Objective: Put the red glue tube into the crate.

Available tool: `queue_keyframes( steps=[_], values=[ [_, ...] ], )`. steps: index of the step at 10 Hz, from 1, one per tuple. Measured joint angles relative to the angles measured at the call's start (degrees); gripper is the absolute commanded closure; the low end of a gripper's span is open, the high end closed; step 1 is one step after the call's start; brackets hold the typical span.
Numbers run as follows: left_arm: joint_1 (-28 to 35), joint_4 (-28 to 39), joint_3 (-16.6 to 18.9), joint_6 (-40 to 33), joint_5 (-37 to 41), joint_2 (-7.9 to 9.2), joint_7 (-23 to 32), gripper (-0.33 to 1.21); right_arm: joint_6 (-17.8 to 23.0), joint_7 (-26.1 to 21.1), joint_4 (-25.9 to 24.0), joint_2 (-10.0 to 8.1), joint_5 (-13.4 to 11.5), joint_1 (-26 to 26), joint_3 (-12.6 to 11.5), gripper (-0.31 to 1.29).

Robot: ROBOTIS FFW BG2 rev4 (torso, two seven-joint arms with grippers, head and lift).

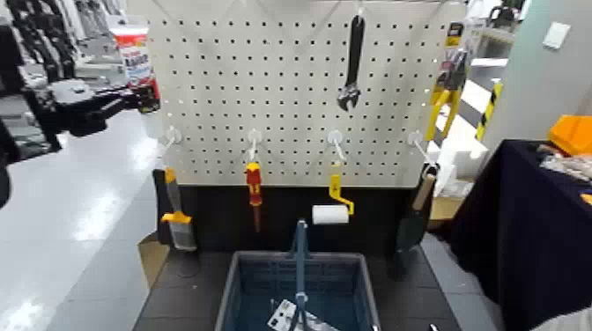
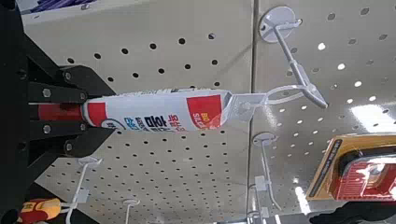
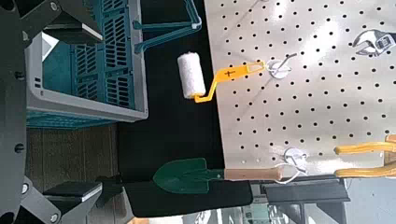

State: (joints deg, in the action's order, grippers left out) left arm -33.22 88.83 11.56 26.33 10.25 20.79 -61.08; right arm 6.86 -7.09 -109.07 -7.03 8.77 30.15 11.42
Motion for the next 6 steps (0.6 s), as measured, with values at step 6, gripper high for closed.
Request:
queue_keyframes(
  steps=[6],
  values=[
    [-0.40,8.45,-1.00,1.65,0.87,0.24,0.39,1.05,-0.34,0.06,0.00,-0.04,0.02,0.09,0.17,0.18]
  ],
)
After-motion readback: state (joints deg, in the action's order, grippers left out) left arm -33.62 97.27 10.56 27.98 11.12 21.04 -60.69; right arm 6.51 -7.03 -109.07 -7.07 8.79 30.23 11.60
